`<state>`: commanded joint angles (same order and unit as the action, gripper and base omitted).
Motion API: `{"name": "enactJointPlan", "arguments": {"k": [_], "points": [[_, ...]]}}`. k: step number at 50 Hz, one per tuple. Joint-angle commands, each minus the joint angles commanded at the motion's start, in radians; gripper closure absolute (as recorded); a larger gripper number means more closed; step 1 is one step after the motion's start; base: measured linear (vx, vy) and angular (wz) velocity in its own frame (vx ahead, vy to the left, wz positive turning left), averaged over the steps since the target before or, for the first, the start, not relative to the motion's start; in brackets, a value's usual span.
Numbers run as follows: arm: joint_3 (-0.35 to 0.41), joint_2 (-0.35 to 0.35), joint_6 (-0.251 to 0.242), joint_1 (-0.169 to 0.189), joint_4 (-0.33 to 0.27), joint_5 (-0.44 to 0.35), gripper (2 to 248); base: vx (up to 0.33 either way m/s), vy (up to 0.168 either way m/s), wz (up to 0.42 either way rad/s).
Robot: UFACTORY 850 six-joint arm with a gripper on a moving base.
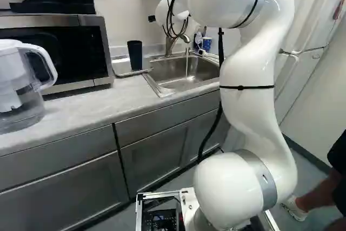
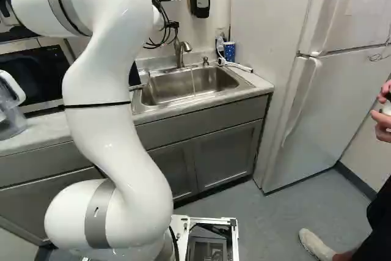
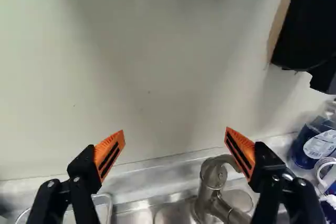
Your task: Rinse the cup and place it in the tray
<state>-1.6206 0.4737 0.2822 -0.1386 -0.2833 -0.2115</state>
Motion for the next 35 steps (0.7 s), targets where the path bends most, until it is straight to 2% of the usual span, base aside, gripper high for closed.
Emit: {"name": "enactJointPlan", "arguments": {"k": [13,35], "points": [[0.035,-0.029,0.0,-0.002,0.009,0.037,3,0.0,0.0,0.0],[0.047,-0.039,0.0,-0.002,0.01,0.003,3,0.0,0.0,0.0]]}}
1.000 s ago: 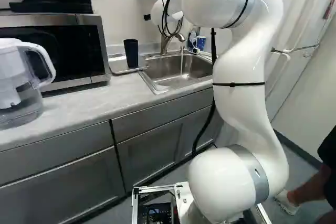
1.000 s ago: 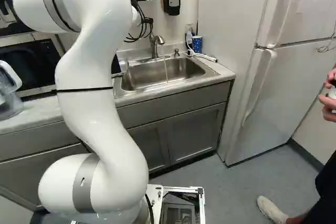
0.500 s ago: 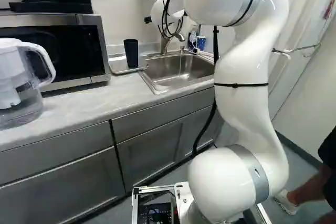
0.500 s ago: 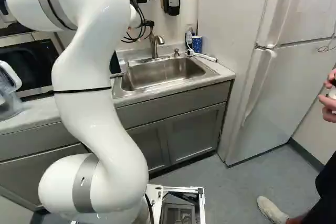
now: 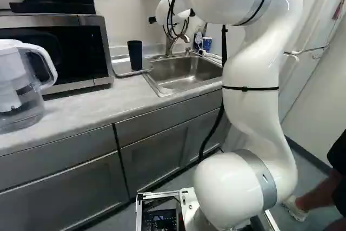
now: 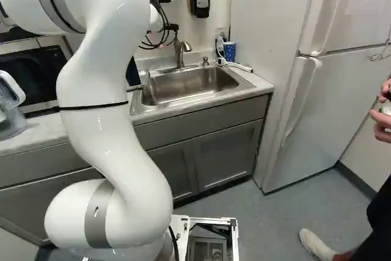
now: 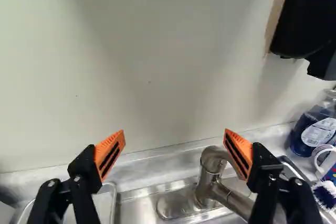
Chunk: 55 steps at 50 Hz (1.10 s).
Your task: Rinse the cup and place it in the tray
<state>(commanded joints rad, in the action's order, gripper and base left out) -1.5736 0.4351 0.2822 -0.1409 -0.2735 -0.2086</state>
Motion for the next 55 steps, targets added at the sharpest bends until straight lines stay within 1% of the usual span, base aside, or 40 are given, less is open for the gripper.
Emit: {"name": "enactJointPlan", "arguments": {"k": [10,23,55], "points": [[0.024,-0.02,0.0,0.0,0.0,0.0,3,0.0,0.0,0.0],[0.096,-0.08,0.0,0.008,0.0,0.0,3,0.0,0.0,0.0],[0.269,-0.232,0.0,0.055,0.0,0.0,3,0.0,0.0,0.0]]}}
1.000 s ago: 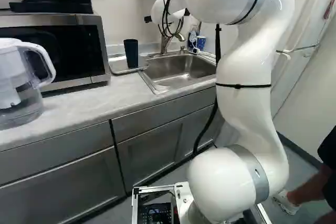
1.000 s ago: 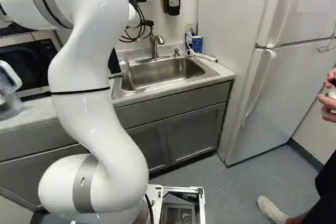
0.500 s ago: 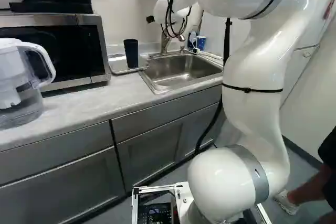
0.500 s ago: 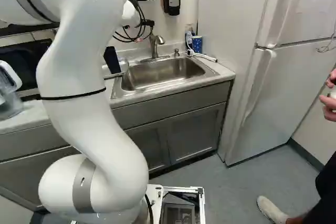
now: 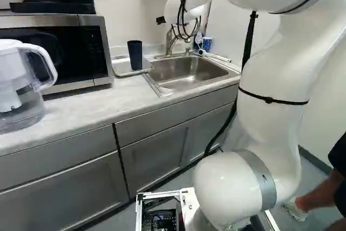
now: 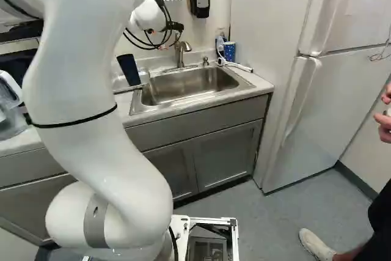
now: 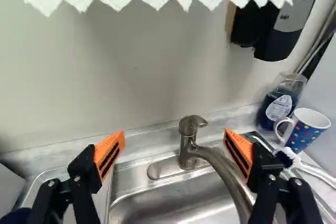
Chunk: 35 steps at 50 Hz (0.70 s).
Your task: Rinse the cup and place it in the tray
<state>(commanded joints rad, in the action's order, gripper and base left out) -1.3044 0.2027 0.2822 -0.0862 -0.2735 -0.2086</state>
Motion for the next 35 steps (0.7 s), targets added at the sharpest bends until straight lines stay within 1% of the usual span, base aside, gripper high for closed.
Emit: {"name": "enactJointPlan", "arguments": {"k": [25,35], "points": [[0.127,-0.118,0.0,0.043,0.0,0.001,3,0.0,0.0,0.0],[0.176,-0.166,0.0,0.059,0.0,0.031,3,0.0,0.0,0.0]]}}
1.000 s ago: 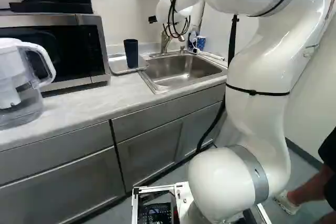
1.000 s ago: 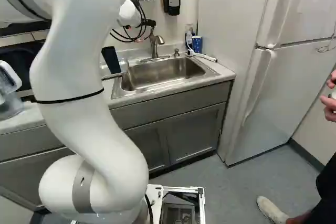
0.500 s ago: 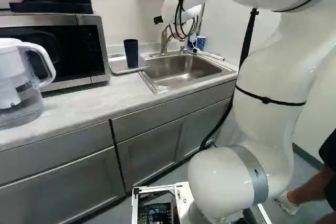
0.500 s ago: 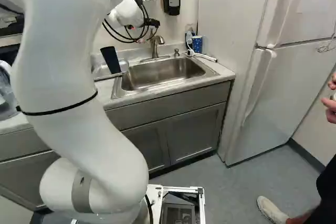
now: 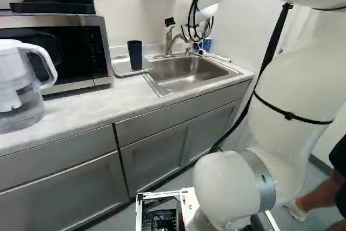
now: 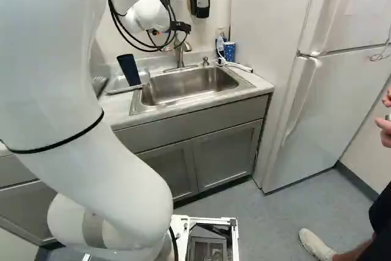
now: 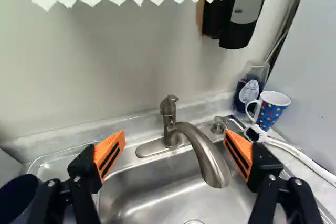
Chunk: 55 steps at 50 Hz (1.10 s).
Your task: Rinse the cup and place it in the tray
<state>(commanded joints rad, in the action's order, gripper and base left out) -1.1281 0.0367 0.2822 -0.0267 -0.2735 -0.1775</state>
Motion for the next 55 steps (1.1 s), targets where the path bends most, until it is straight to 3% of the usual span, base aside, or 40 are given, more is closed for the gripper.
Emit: {"name": "enactJointPlan", "arguments": {"k": [26,55], "points": [[0.108,-0.109,0.0,0.028,0.0,0.206,3,0.0,0.0,0.0],[0.114,-0.115,0.0,0.028,0.0,0.484,3,0.0,0.0,0.0]]}}
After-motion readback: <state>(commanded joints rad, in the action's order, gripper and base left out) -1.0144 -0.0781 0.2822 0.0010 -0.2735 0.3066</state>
